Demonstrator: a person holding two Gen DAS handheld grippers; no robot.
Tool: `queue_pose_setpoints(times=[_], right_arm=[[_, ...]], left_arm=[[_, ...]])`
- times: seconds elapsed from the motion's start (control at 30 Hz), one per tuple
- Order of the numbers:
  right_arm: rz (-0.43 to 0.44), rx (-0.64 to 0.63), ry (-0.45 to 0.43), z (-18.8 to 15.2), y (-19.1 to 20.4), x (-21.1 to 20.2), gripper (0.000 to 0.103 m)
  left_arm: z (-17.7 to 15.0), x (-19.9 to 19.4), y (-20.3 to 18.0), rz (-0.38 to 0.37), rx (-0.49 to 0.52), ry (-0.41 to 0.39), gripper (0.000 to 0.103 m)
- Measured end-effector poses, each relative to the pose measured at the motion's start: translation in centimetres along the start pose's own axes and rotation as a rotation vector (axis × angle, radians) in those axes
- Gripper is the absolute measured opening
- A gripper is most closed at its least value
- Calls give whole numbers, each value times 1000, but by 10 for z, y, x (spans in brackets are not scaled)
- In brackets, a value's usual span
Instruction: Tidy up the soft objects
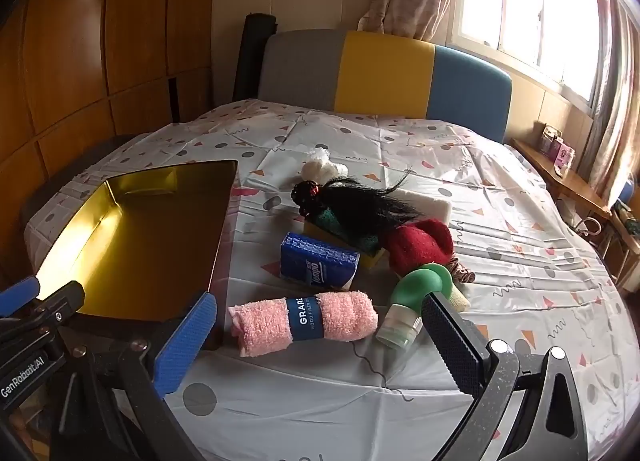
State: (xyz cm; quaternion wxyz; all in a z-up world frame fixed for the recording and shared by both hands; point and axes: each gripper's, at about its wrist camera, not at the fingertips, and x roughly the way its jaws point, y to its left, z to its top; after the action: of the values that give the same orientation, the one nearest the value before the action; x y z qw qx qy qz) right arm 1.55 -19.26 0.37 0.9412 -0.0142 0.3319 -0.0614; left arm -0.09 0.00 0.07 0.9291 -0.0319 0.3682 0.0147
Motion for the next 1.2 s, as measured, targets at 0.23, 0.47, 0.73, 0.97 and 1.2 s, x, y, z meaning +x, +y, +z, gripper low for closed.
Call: queue_pose_setpoints(times=[0.23,0.47,0.73,0.97,1.2], right_arm=[[14,24,9,1,1,-3,103],[14,6,6,7,-1,-7,103],[14,-7,4,2,7,-6,103],[20,-15,-1,3,11,-7,103],[21,-16,-2,2,12,-7,103]], left_arm=[[-1,-8,7,-5,18,-18,69],[-1,-6,2,21,23,-10,69],[-2,-6,2,28,22,-3,69],[-2,-4,3,28,18,3,69],[-3,-3,3,30,18,8,69]])
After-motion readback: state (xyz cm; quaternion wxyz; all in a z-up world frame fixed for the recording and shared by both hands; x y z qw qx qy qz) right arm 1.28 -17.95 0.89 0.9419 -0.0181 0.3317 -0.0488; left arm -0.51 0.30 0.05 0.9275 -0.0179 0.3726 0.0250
